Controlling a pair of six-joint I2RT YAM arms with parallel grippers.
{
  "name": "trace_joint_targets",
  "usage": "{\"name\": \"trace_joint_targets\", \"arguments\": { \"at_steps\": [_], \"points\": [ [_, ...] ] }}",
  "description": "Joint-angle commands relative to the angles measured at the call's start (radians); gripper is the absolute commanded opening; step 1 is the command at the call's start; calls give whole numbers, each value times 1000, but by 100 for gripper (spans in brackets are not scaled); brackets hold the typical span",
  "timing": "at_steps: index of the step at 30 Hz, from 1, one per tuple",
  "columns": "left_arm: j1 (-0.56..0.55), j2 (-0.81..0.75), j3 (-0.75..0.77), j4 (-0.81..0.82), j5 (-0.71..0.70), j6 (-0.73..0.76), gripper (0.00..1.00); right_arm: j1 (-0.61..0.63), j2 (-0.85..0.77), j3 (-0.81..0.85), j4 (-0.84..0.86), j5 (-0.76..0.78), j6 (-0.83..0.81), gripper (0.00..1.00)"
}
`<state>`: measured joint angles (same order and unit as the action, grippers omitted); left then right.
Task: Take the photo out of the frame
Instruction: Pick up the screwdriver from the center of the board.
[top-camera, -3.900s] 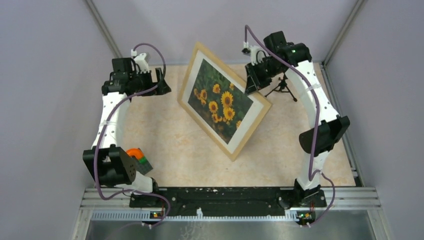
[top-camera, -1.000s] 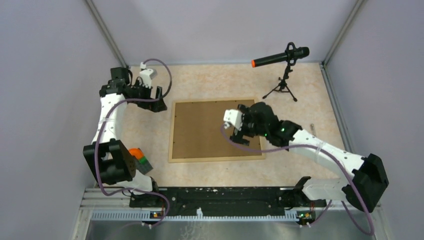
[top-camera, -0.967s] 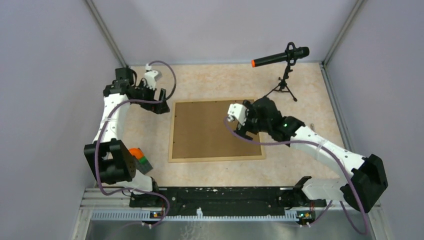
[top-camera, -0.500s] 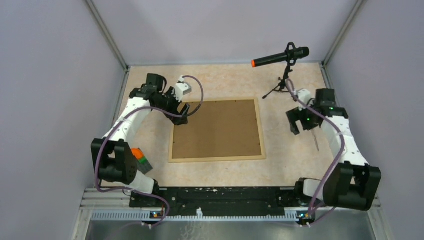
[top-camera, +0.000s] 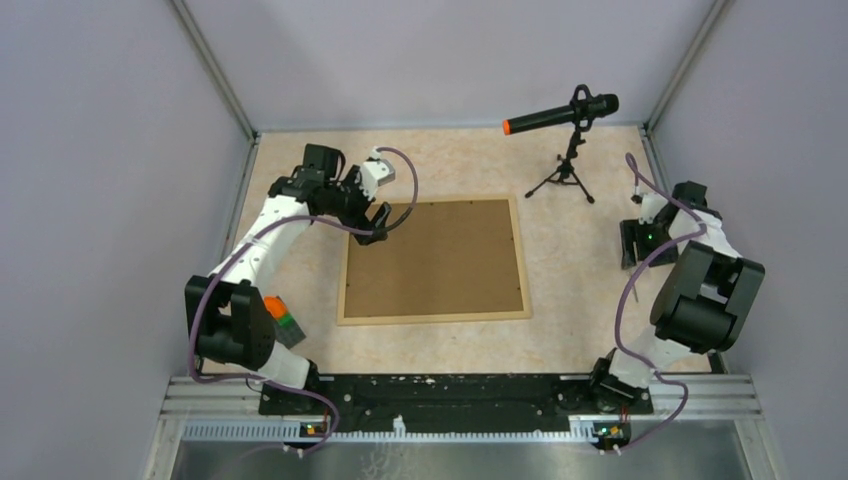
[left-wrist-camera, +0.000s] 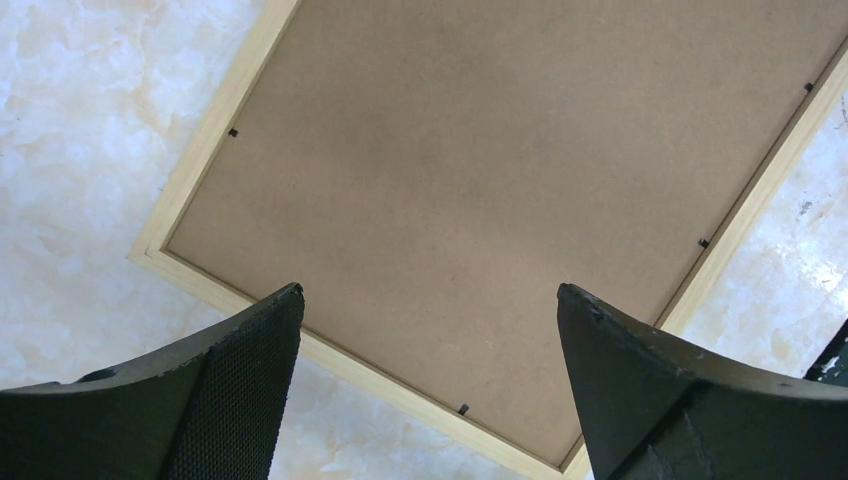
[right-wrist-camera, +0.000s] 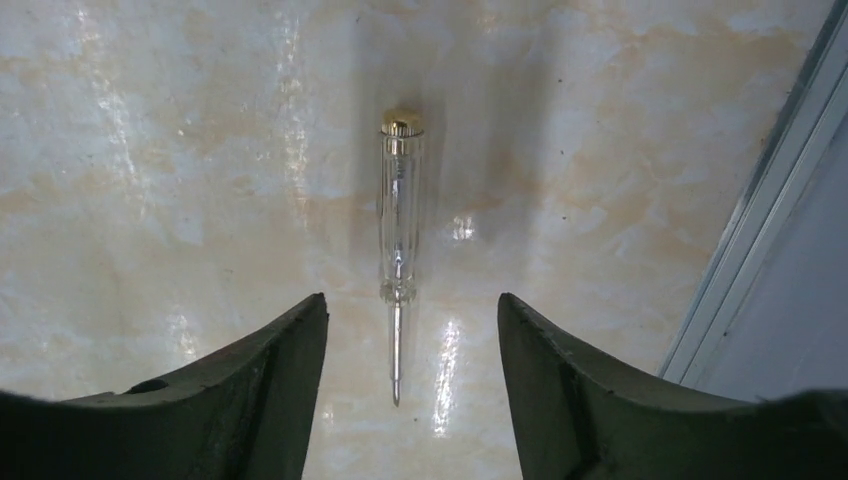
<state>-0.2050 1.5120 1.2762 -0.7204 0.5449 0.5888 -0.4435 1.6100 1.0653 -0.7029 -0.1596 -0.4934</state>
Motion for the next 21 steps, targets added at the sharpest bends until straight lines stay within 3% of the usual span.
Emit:
{"name": "trace_joint_targets", "arguments": {
  "at_steps": [1, 10, 13, 17, 21],
  "points": [
    [-4, -21, 0, 41, 17, -7, 99, -9, 21, -37, 111, 7, 9, 59],
    [-4, -26, 14, 64, -33, -105, 99, 44, 45, -181, 234, 11, -44, 35],
    [-2, -5, 49, 44, -44, -155, 99, 95, 48, -213, 271, 29, -54, 21],
    [-1, -12, 73, 32, -37, -215, 99, 155, -4, -203, 227, 4, -68, 6],
    [10, -34, 108, 26, -2, -298, 99, 225, -161, -152, 100, -107, -113, 1]
  ]
}}
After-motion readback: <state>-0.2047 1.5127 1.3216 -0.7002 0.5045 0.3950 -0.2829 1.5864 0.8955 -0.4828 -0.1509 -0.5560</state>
